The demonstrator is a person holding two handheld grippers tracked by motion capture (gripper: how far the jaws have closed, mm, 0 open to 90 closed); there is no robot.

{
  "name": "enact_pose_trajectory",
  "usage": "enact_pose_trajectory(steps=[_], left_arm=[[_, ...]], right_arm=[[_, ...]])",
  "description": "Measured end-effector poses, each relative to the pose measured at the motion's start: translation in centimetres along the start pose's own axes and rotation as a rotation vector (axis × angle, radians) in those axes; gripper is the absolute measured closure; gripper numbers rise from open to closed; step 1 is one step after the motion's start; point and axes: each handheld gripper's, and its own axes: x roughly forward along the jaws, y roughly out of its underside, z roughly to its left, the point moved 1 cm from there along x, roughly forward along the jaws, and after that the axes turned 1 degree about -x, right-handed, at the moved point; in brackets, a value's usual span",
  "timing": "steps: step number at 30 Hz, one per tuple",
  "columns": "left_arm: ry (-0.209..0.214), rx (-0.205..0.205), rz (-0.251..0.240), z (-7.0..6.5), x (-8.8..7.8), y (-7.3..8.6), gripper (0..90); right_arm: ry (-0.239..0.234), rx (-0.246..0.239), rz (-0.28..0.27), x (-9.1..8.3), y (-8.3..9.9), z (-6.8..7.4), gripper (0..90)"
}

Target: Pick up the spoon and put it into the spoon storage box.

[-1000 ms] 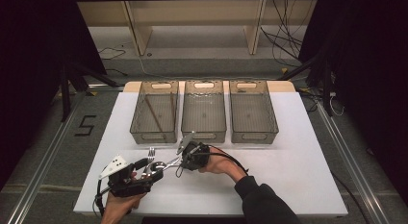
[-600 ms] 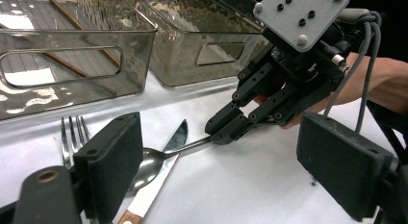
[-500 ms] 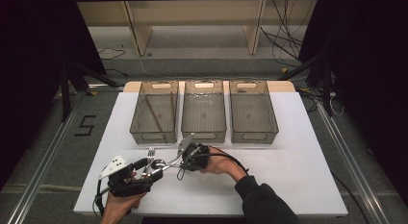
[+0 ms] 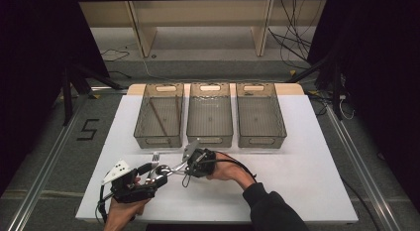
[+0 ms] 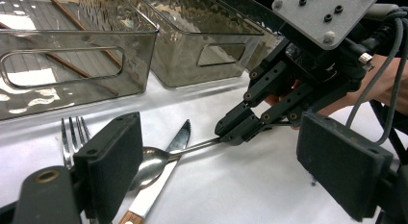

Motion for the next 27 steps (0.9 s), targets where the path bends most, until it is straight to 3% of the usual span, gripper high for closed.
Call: enact_pose_trajectory(steps=[9,27], left_arm=[[-0.007,-0.003,0.002,0.1,0.0,0.0,16.4],[-0.05,-0.049,0.018,0.6,0.0,0.1,16.8]], right_arm=[[-0.004,0.026,-0.013,-0.1,0.0,-0.2,84.2],[-0.008,0.07,-0.052,-1.1,0.1,-0.4,84.4]])
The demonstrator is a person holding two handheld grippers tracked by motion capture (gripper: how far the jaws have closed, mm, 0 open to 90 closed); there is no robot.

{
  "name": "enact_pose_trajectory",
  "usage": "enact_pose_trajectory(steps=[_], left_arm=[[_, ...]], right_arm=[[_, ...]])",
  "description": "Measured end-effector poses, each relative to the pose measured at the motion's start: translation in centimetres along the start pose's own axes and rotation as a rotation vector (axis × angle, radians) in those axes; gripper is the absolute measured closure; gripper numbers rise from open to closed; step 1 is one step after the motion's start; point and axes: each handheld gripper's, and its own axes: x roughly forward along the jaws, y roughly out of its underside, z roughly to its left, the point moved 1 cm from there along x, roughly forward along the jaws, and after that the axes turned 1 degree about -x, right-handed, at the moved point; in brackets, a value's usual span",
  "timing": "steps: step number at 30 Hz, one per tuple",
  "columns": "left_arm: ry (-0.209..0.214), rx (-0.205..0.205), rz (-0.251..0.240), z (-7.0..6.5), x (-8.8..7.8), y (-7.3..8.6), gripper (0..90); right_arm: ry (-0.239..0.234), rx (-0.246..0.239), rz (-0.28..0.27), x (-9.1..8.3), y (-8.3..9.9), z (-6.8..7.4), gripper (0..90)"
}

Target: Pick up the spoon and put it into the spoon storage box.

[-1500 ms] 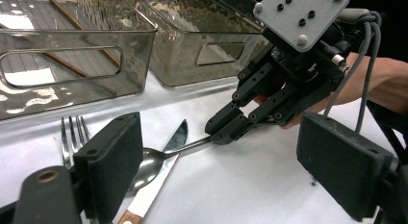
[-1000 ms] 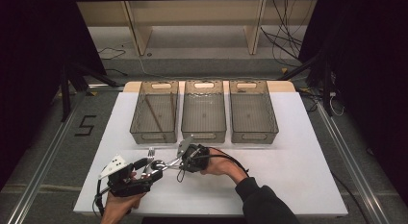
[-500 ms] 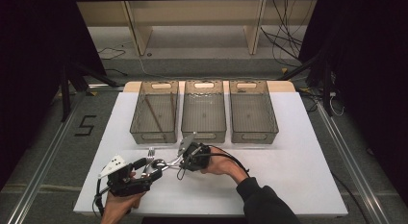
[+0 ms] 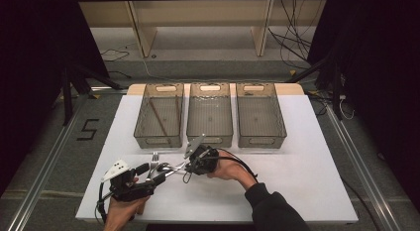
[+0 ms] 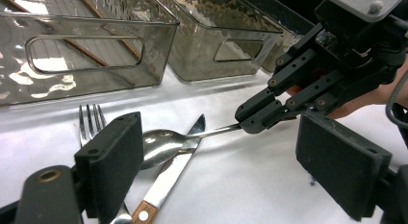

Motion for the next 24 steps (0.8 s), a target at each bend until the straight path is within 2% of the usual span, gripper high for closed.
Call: enact_pose_trajectory(steps=[8,18,24], left_arm=[[-0.005,-0.006,0.001,0.1,0.0,0.0,16.8],[-0.012,-0.013,0.001,0.2,-0.1,0.0,16.8],[-0.016,-0.019,-0.004,0.3,-0.1,0.0,16.8]], right_arm=[[0.003,0.024,-0.023,-0.3,0.0,-0.2,84.3],[0.009,0.045,-0.026,-0.6,0.1,-0.3,84.3],[0.022,0.059,-0.054,-1.2,0.0,-0.6,84.3]])
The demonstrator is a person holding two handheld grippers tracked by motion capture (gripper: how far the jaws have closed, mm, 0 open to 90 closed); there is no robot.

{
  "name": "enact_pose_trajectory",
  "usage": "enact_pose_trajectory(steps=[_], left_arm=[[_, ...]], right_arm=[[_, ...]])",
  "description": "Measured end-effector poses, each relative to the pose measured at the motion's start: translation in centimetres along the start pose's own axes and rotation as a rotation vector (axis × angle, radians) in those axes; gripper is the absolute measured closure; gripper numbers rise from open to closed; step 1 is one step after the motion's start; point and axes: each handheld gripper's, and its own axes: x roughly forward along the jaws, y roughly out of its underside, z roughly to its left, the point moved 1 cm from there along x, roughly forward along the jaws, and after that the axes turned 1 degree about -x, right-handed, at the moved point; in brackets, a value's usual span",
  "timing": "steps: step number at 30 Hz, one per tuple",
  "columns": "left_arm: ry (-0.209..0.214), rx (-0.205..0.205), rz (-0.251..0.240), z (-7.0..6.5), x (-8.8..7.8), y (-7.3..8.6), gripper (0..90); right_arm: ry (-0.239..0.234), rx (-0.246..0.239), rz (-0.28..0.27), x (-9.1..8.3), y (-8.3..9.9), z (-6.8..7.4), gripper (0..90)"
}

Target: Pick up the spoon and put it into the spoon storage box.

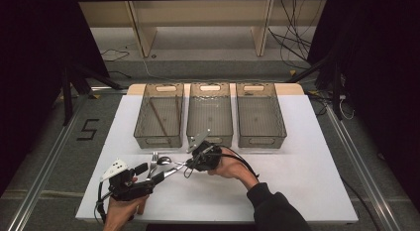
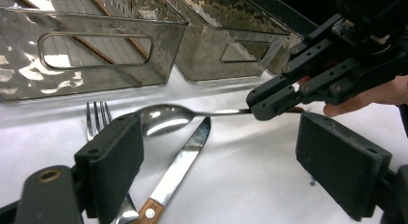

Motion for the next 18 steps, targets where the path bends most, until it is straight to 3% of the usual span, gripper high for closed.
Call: enact_pose_trajectory(steps=[11,18], left_arm=[[0.0,-0.009,-0.001,0.1,0.0,0.0,16.8],[0.002,-0.01,0.002,0.1,0.0,0.0,16.8]], right_arm=[[0.012,0.072,-0.089,-2.2,-0.4,-0.9,84.3],[0.059,0.119,-0.135,-4.5,-1.1,-2.2,84.3]])
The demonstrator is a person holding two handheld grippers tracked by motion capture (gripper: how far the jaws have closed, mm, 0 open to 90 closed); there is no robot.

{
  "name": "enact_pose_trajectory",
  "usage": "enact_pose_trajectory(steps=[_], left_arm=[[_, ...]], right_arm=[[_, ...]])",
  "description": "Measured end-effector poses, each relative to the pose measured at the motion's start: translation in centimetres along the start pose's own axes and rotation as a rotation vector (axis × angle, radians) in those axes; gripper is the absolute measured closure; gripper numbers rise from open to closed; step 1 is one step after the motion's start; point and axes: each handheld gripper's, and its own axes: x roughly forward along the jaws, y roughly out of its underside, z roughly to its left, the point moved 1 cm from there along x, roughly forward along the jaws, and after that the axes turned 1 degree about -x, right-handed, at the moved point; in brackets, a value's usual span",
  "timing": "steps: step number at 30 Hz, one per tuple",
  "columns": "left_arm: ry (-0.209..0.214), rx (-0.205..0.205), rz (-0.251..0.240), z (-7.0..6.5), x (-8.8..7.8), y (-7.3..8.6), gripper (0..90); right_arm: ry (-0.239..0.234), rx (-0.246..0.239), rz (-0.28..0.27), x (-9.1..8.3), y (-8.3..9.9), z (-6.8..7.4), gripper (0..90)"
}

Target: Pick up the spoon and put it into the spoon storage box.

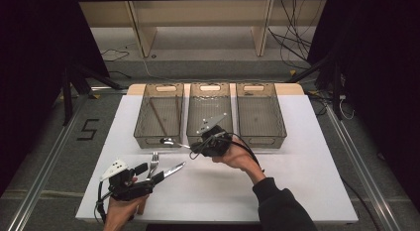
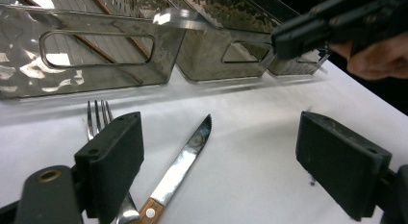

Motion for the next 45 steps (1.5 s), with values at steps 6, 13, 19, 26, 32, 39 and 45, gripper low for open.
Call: enact_pose_trajectory(steps=[6,13,19,26,32,39,45], left_arm=[[0.001,-0.001,0.0,0.0,0.0,0.0,16.8],[0.003,-0.005,-0.003,0.0,0.0,0.0,16.8],[0.002,-0.004,-0.001,0.0,0.0,0.0,16.8],[0.003,-0.006,-0.002,0.1,0.0,0.0,16.8],[0.003,-0.004,-0.002,0.0,0.0,0.0,16.8],[0.002,-0.005,-0.005,0.0,0.0,0.0,16.8],[0.003,-0.003,-0.004,0.0,0.0,0.0,16.8]], right_arm=[[0.072,0.058,-0.035,-2.0,-1.1,-1.9,84.3],[0.18,0.186,-0.047,-3.0,-1.3,-5.2,84.3],[0.256,0.257,-0.033,-2.9,-1.0,-7.3,84.3],[0.308,0.3,-0.022,-2.6,-0.9,-8.7,84.4],[0.332,0.324,-0.029,-2.6,-1.4,-9.5,84.3],[0.361,0.345,-0.021,-2.4,-1.9,-10.3,84.3],[0.374,0.363,-0.013,-2.2,-1.9,-10.7,84.3]])
